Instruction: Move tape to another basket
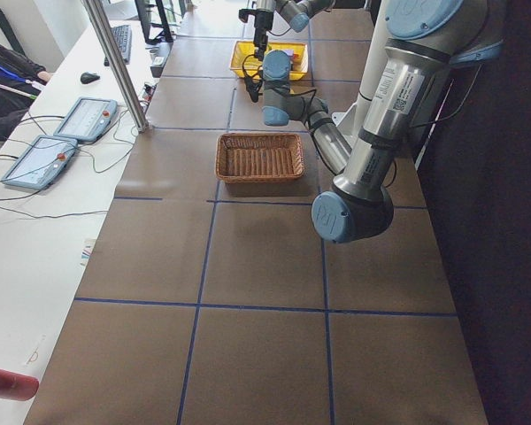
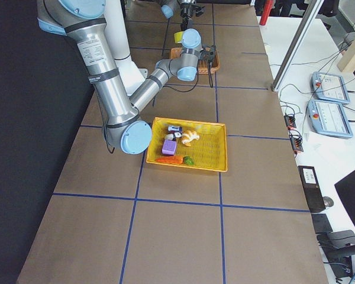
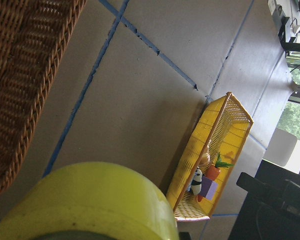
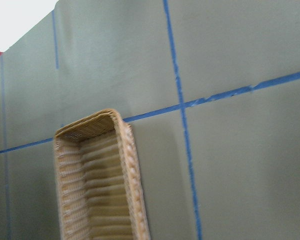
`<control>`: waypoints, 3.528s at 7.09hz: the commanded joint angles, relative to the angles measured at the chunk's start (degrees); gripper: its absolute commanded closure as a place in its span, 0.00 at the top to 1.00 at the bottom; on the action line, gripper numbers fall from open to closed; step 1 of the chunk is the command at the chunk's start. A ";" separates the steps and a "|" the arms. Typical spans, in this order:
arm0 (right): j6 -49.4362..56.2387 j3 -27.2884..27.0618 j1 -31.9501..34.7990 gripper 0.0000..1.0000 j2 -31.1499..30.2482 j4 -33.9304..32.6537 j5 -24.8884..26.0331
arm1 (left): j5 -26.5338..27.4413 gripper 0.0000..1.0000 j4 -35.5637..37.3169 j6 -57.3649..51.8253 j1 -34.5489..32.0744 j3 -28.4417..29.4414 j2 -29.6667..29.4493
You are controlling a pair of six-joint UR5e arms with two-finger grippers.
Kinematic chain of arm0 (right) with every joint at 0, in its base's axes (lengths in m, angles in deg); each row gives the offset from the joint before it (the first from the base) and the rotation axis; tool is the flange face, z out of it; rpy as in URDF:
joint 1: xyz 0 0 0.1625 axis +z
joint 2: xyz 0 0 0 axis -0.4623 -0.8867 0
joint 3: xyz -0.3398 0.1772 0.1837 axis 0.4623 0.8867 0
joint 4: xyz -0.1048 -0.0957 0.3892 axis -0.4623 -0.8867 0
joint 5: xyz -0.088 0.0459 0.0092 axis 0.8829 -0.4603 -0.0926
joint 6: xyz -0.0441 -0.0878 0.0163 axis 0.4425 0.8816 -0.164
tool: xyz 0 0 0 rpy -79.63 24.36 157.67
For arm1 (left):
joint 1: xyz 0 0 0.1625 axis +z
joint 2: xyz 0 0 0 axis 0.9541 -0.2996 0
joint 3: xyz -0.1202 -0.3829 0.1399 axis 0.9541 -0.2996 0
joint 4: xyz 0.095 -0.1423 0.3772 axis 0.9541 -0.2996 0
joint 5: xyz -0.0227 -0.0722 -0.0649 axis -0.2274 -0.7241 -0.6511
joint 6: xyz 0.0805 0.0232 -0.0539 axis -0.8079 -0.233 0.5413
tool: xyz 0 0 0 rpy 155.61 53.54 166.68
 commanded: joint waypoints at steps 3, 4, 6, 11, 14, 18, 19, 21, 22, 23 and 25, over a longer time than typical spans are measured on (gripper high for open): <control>35.15 -0.27 7.01 1.00 -5.62 -20.50 3.54 | 9.68 0.01 23.16 -27.90 4.77 1.45 -0.39; 39.66 -0.54 8.16 1.00 -7.91 -20.42 3.10 | 11.62 0.01 23.45 -31.44 5.13 5.64 -2.92; 45.73 -0.19 11.23 1.00 -10.04 -20.50 1.26 | 14.53 0.00 23.45 -36.37 5.84 14.69 -7.75; 46.56 0.25 14.24 1.00 -10.31 -20.68 -2.00 | 14.27 0.02 24.41 -42.19 5.84 16.49 -7.25; 46.47 0.52 14.41 1.00 -10.31 -20.51 -3.05 | 13.92 0.21 28.73 -42.19 5.84 15.52 -7.25; 46.30 0.43 14.50 1.00 -10.40 -20.50 -3.50 | 15.07 1.00 28.81 -41.84 6.10 14.65 -7.25; 46.47 0.52 14.94 1.00 -10.48 -20.59 -3.67 | 14.72 1.00 28.90 -42.02 5.75 13.43 -6.73; 49.87 0.60 16.95 1.00 -12.32 -20.77 -3.85 | 11.40 1.00 31.95 -43.24 2.88 6.24 -2.52; 55.47 0.69 20.01 1.00 -15.64 -20.51 -4.37 | 8.33 1.00 37.20 -49.34 -0.80 2.12 -2.33; 63.36 1.39 24.30 1.00 -19.41 -20.42 -6.64 | 8.12 1.00 41.52 -55.06 -3.62 -2.36 -0.07; 81.88 8.47 36.24 1.00 -23.12 -20.76 -11.48 | 2.63 1.00 48.03 -70.85 -14.13 -4.52 4.68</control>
